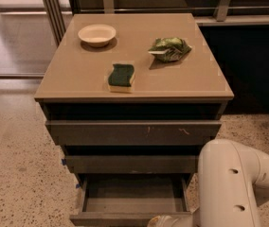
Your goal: Close bottom drawer
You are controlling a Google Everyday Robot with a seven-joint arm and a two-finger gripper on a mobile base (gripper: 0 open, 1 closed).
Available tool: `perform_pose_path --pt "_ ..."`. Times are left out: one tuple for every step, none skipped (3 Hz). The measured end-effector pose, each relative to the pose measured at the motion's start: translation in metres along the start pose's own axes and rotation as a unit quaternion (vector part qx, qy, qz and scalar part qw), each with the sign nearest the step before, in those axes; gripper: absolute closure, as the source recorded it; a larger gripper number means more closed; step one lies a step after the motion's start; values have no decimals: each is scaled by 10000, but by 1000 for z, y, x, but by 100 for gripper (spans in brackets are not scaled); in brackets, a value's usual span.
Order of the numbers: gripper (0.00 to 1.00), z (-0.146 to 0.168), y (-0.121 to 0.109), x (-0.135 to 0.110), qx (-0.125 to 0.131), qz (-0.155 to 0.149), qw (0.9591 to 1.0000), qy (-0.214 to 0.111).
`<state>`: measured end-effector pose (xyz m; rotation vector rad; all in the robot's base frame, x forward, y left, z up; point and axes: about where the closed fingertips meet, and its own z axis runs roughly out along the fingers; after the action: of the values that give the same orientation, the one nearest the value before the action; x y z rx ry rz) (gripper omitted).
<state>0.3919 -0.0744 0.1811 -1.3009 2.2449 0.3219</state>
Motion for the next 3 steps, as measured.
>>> perform_pose_path --pt "100 5 -18 -13 207 -116 9996 -131" --pt "100 4 -45 -32 471 -255 9981 -298" --pt "100 5 -45 -32 471 -251 9981 -305"
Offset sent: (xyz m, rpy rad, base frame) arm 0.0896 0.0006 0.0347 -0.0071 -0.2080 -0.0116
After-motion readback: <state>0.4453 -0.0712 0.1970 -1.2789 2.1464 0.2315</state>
